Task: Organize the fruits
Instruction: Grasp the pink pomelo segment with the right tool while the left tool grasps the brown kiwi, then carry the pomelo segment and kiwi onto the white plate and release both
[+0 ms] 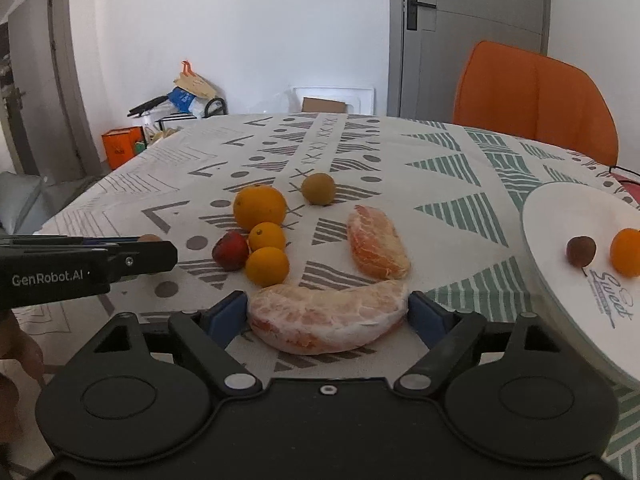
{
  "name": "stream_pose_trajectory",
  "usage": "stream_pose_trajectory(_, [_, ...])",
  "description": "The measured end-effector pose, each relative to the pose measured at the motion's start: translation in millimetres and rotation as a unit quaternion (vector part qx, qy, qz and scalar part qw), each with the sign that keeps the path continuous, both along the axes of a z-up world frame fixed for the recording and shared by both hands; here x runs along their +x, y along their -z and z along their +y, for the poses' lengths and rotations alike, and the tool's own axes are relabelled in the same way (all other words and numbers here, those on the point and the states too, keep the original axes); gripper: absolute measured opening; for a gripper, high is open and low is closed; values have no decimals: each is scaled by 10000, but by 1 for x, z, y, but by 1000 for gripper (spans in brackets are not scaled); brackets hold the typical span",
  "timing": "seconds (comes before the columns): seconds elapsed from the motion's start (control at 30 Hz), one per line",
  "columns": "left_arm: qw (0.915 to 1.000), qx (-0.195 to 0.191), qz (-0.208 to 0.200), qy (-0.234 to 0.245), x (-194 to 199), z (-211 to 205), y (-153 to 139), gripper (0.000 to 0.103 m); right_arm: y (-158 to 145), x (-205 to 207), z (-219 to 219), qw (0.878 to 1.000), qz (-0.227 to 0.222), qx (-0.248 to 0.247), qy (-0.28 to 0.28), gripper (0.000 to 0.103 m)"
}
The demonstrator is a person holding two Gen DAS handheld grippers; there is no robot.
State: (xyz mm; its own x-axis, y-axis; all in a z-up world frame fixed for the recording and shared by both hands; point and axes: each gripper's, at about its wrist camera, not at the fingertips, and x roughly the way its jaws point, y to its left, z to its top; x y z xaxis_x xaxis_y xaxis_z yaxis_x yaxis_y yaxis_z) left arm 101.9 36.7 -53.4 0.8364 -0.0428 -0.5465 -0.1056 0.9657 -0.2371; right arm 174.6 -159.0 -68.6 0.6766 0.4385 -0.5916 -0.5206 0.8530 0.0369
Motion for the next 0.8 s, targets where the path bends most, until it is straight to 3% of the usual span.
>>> stream_pose_trajectory(0.13, [10000, 39, -54, 29, -3, -3, -5, 26, -5, -4, -7, 9998, 42, 168, -33, 83])
stream_pose_trajectory(0.8, [9979, 255, -458, 373, -5, -39, -37, 26, -52, -20, -71, 9942, -610, 726, 500, 81])
